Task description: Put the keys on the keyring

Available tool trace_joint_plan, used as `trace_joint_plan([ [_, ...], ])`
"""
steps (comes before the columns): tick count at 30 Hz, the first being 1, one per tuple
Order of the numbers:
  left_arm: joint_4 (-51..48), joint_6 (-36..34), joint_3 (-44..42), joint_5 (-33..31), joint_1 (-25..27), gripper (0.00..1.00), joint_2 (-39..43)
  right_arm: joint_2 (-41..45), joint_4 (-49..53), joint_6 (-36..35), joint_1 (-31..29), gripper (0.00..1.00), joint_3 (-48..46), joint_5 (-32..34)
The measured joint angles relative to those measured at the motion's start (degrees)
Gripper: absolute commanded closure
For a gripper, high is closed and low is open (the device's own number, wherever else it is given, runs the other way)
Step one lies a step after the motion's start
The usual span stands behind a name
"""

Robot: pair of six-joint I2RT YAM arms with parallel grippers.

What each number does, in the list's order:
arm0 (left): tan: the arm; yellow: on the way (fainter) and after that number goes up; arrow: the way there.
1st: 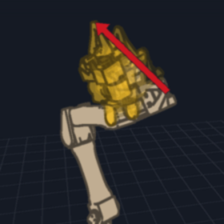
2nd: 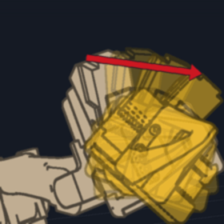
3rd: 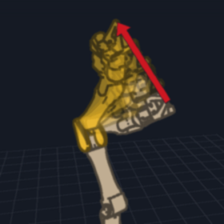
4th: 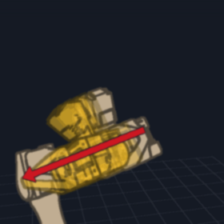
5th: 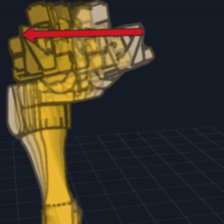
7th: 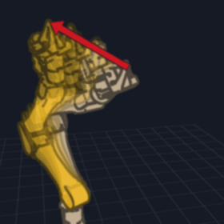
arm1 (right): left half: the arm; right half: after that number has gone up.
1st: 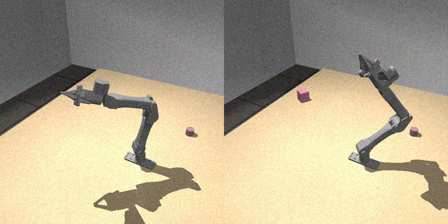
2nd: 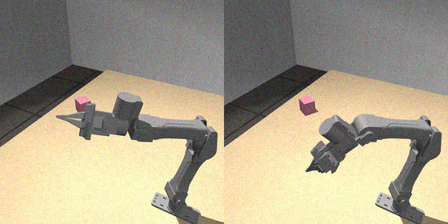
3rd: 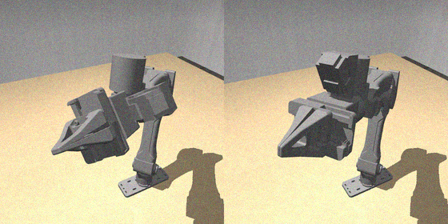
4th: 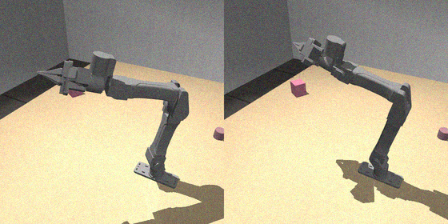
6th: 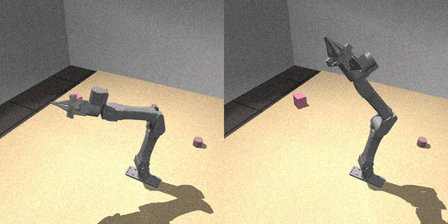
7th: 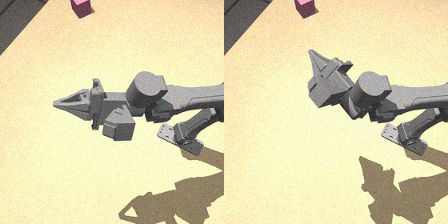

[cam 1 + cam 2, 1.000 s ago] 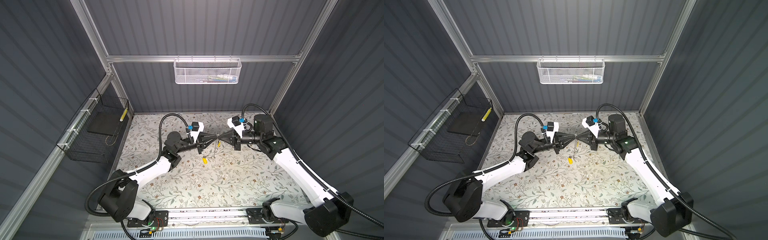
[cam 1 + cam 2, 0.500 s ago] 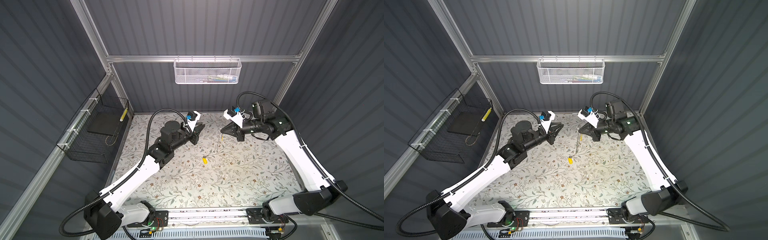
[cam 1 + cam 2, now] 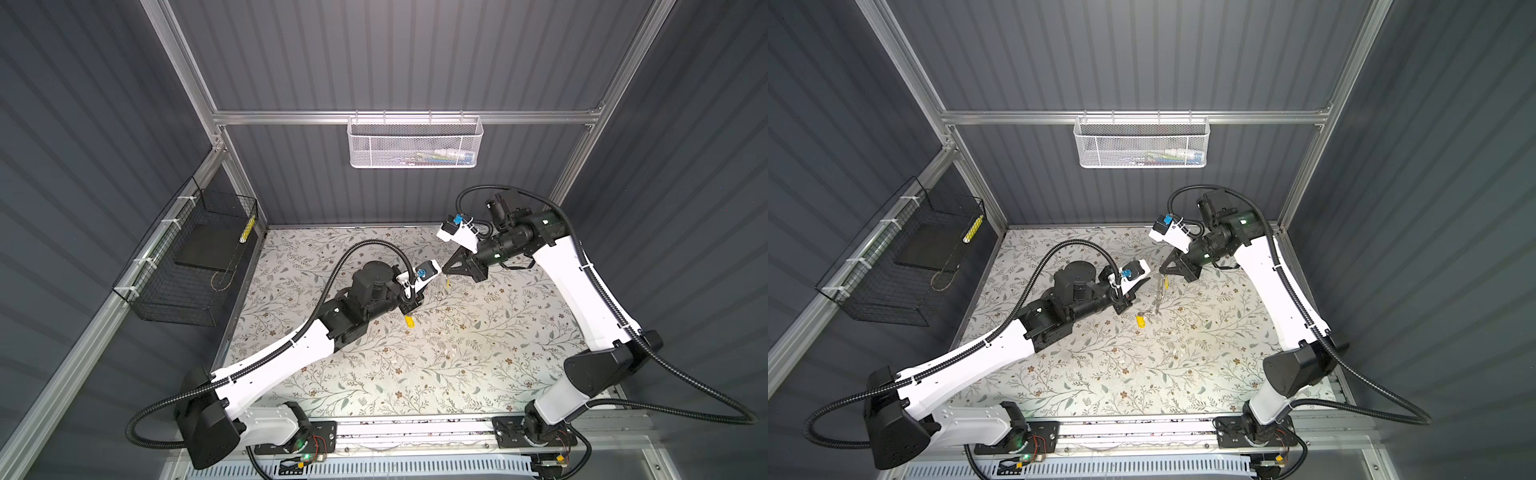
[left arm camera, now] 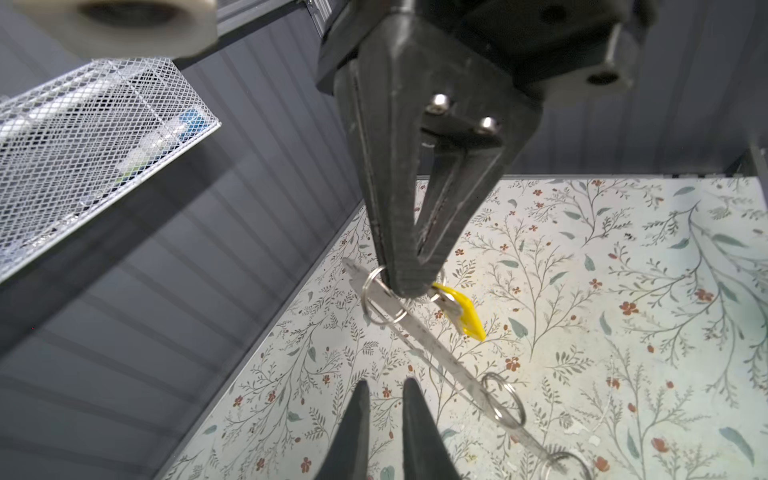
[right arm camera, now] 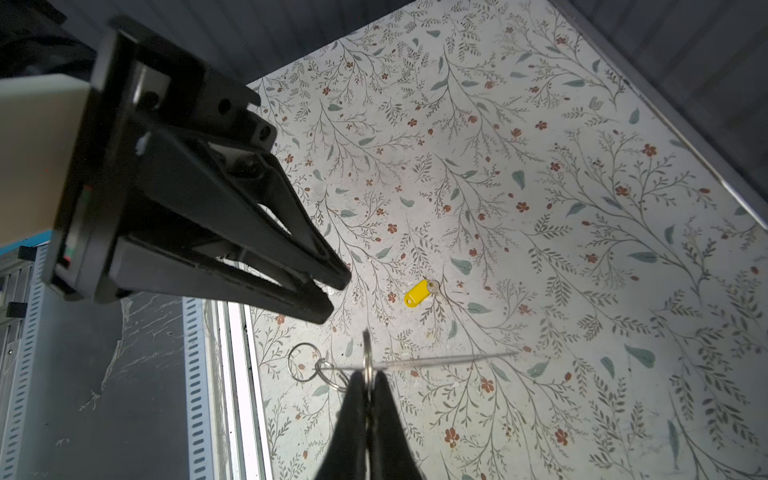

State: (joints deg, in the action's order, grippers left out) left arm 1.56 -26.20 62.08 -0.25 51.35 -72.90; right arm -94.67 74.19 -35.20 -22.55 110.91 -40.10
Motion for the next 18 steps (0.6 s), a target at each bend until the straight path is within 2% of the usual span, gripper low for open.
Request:
trace_joint_plan([
  [6, 1.51, -4.26, -0.24, -0.22, 0.11, 0.80, 0.04, -0.48, 1.07, -0.37, -0.74, 1.00, 0.00, 0.04],
  [18, -1.68, -6.82, 3.32, 2.69, 0.37, 0.79, -0.90, 0.04, 0.79, -1.27, -2.05, 1.00, -1.64, 0.04],
])
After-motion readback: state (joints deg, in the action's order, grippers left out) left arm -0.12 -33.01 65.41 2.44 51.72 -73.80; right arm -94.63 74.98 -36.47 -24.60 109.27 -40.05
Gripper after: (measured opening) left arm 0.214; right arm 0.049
